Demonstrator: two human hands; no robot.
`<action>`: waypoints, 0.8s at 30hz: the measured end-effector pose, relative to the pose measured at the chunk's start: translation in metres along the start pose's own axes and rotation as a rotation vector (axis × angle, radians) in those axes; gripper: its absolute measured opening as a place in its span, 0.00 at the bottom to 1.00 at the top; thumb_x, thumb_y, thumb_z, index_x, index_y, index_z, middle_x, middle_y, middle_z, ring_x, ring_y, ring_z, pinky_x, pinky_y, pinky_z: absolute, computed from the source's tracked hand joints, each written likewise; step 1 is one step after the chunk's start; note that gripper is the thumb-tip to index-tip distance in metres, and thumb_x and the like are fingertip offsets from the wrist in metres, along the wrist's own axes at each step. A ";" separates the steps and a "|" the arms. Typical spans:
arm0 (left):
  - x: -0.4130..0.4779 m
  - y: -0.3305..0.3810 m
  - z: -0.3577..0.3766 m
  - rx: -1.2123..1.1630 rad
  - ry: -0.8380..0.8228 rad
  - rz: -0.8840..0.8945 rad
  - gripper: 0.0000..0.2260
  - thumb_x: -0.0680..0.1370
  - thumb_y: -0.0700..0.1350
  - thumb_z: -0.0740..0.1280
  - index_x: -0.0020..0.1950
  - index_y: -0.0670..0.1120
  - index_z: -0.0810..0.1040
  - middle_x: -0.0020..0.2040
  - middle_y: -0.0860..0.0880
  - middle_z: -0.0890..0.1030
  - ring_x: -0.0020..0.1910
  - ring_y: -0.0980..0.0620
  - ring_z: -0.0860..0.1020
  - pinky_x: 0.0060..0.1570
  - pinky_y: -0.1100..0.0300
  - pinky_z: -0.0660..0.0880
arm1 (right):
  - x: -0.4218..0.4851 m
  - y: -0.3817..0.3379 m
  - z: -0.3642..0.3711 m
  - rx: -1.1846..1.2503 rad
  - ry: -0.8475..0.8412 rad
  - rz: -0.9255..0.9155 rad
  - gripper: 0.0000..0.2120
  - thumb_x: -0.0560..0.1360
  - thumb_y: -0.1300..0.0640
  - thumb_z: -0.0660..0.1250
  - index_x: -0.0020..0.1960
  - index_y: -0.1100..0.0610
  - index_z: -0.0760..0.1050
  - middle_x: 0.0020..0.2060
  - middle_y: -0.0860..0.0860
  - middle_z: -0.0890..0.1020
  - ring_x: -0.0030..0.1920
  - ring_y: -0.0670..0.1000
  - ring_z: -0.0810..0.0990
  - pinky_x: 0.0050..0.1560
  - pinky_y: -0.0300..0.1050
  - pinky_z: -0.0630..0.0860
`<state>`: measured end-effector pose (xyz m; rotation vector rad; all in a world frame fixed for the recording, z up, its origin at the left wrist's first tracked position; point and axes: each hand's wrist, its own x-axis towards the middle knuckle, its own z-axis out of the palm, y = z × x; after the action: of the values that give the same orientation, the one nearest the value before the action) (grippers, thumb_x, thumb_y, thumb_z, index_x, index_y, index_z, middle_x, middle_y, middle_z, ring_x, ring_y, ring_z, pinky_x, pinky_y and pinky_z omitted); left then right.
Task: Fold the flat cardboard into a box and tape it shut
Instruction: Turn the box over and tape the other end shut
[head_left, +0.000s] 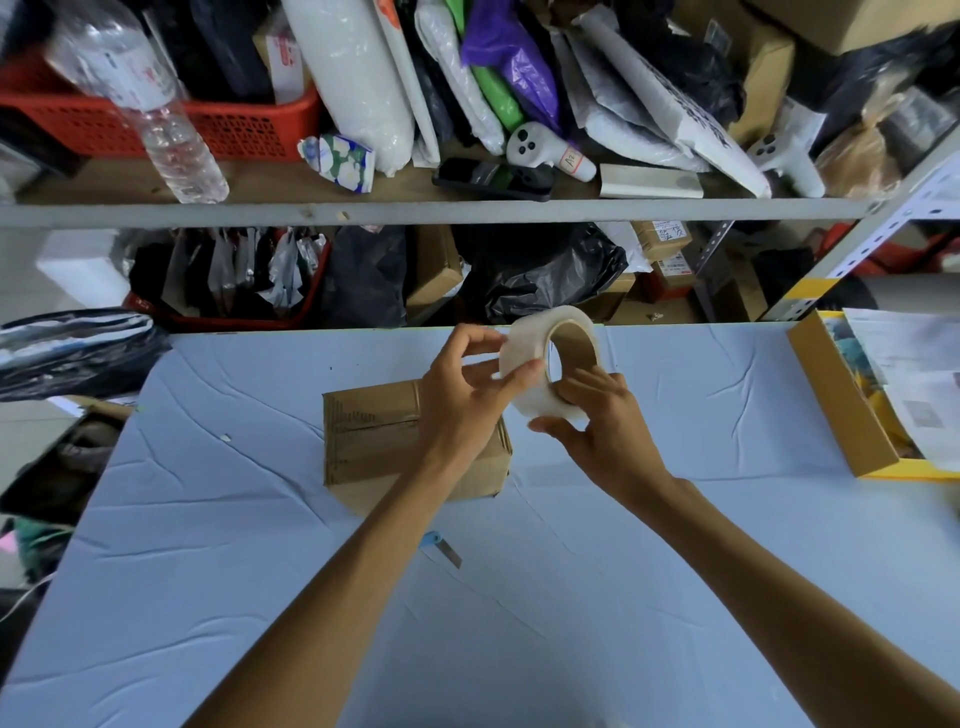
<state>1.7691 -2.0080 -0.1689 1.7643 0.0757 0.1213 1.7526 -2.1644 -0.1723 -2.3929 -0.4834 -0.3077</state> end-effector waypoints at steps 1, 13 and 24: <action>0.000 0.003 0.002 -0.009 -0.034 -0.061 0.25 0.64 0.60 0.75 0.56 0.57 0.70 0.45 0.64 0.77 0.42 0.65 0.80 0.32 0.76 0.73 | -0.002 0.001 0.000 -0.008 -0.011 -0.008 0.08 0.68 0.60 0.76 0.45 0.61 0.81 0.36 0.47 0.76 0.39 0.52 0.71 0.46 0.45 0.63; 0.007 0.016 -0.036 0.222 -0.365 0.184 0.27 0.66 0.42 0.78 0.62 0.48 0.73 0.57 0.53 0.76 0.57 0.50 0.75 0.53 0.55 0.79 | 0.025 0.009 -0.049 0.249 -0.125 0.194 0.30 0.67 0.44 0.72 0.67 0.48 0.70 0.65 0.49 0.71 0.67 0.51 0.66 0.66 0.47 0.67; 0.004 0.015 -0.030 -0.056 -0.507 -0.073 0.18 0.72 0.59 0.66 0.52 0.47 0.76 0.47 0.49 0.77 0.50 0.48 0.78 0.41 0.57 0.75 | 0.023 0.029 -0.034 0.483 -0.171 0.228 0.32 0.54 0.47 0.81 0.57 0.50 0.80 0.50 0.44 0.83 0.49 0.46 0.83 0.50 0.42 0.79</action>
<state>1.7686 -1.9811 -0.1479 1.6862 -0.2289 -0.3736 1.7820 -2.2012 -0.1555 -1.9806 -0.3123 0.1083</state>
